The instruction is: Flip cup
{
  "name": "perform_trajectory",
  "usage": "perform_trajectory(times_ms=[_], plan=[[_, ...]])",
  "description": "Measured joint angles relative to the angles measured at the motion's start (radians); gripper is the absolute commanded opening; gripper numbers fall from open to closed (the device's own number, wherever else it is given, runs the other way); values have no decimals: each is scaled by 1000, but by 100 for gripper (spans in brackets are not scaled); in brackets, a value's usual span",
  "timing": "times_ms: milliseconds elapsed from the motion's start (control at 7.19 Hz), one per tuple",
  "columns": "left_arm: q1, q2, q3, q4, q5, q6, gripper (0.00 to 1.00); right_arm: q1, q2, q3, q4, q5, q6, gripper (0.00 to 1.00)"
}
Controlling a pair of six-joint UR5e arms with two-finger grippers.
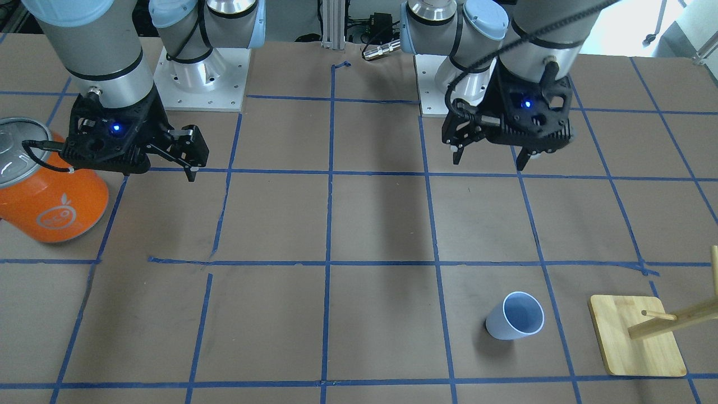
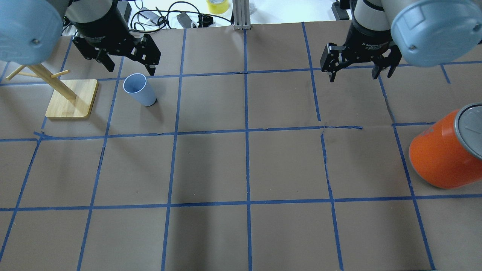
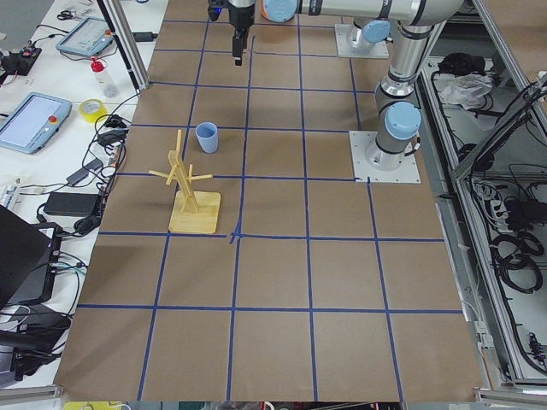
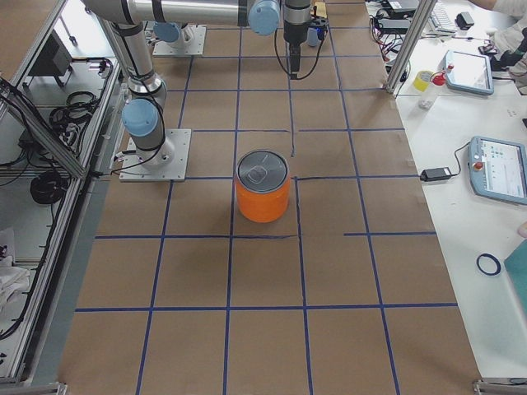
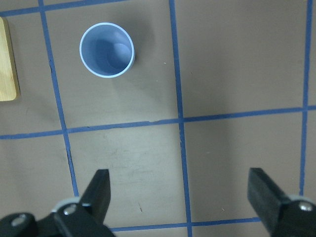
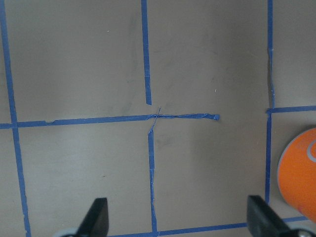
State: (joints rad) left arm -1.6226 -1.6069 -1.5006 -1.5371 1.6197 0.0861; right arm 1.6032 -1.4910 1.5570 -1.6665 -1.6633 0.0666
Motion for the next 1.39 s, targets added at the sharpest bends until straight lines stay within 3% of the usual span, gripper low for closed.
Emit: perform_trajectory(times_ms=[417, 1391], plan=[[-15, 82, -103, -14, 1, -22, 98, 1, 0, 0, 2, -1, 1, 100], [35, 71, -64, 3, -34, -67, 100, 1, -1, 13, 4, -3, 3, 100]])
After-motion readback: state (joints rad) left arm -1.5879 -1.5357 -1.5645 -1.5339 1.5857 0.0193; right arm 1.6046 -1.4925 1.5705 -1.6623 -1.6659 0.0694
